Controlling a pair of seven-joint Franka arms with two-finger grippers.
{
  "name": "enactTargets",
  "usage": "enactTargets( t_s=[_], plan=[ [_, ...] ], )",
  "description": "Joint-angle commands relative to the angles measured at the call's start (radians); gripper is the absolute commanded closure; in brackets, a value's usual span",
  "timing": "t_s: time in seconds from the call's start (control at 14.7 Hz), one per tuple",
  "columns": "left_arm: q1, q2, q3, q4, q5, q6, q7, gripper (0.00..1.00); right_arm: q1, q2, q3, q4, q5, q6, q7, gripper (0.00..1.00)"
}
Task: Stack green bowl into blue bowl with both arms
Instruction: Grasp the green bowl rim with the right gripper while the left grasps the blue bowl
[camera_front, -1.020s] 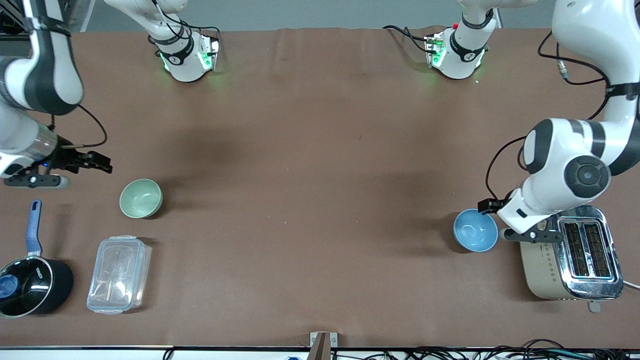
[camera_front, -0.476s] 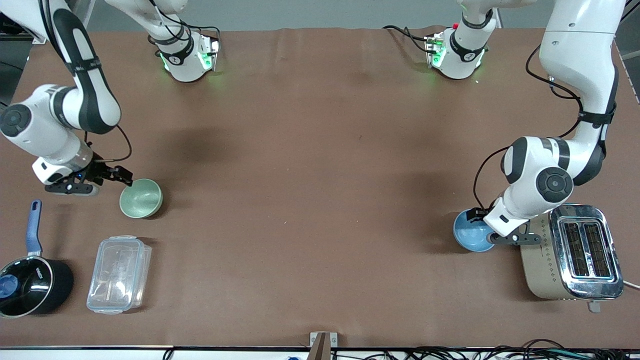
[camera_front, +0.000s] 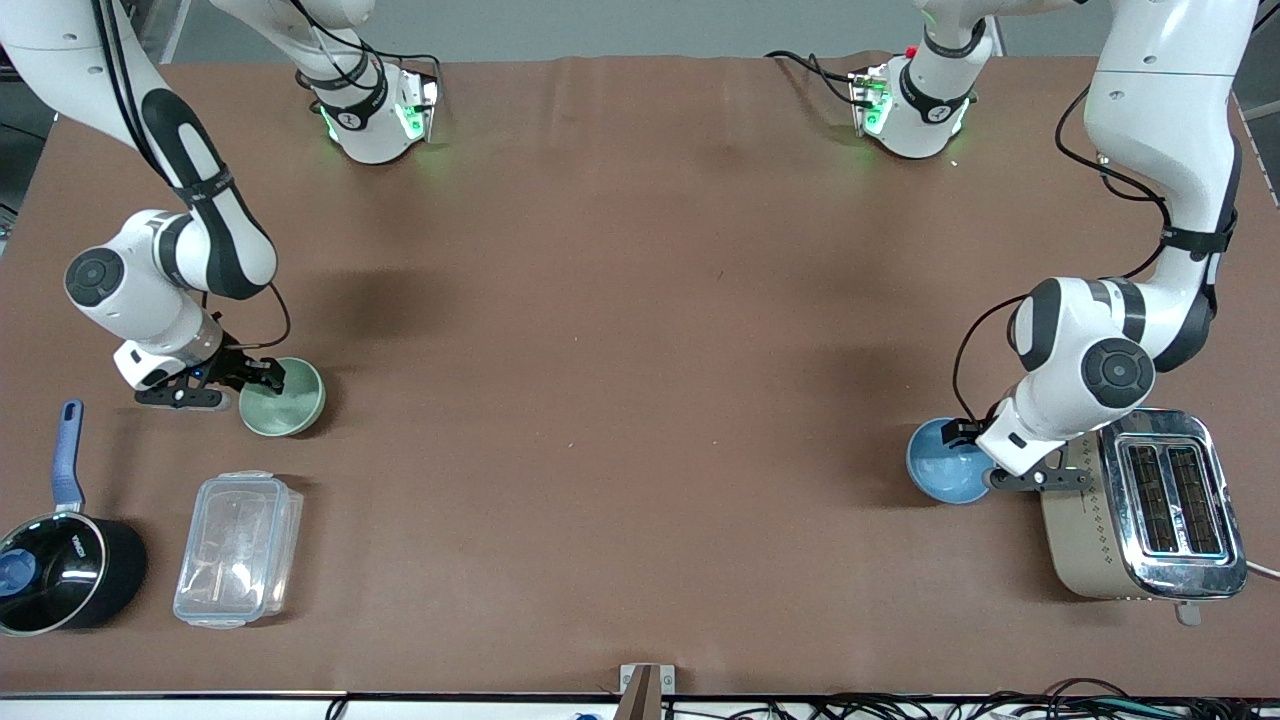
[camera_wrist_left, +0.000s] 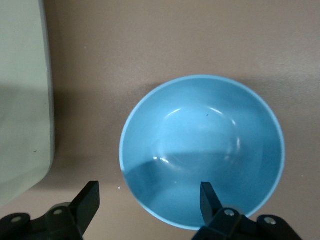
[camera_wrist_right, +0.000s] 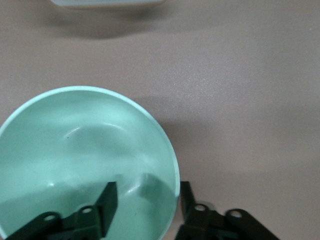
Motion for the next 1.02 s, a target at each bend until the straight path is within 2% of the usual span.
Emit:
enactTargets(
  t_s=[0.0, 0.14, 0.34, 0.48, 0.68, 0.88, 0.95],
  plan=[
    [0.001, 0.001, 0.002, -0.006, 0.027, 0.015, -0.015, 0.12, -0.019, -0.013, 0.012, -0.017, -0.013, 0.013, 0.002, 1.00],
    [0.003, 0.009, 0.002, -0.006, 0.027, 0.015, -0.015, 0.13, -0.019, -0.028, 0.014, -0.014, -0.013, -0.030, 0.007, 1.00],
    [0.004, 0.014, 0.002, -0.007, 0.027, 0.015, -0.015, 0.15, -0.009, -0.116, 0.018, 0.050, -0.005, -0.263, 0.012, 1.00],
    [0.010, 0.023, 0.003, -0.007, 0.027, 0.015, -0.014, 0.17, 0.004, -0.154, 0.020, 0.145, 0.001, -0.459, 0.025, 1.00],
    [0.012, 0.040, 0.002, -0.007, 0.027, 0.041, -0.015, 0.19, 0.053, -0.160, 0.022, 0.321, 0.007, -0.724, 0.102, 1.00],
    [0.013, 0.043, 0.003, -0.009, 0.027, 0.043, -0.015, 0.23, 0.097, -0.183, 0.022, 0.384, 0.035, -0.829, 0.160, 1.00],
    [0.013, 0.047, 0.003, -0.007, 0.027, 0.043, -0.015, 0.30, 0.105, -0.197, 0.022, 0.386, 0.038, -0.834, 0.164, 1.00]
  ],
)
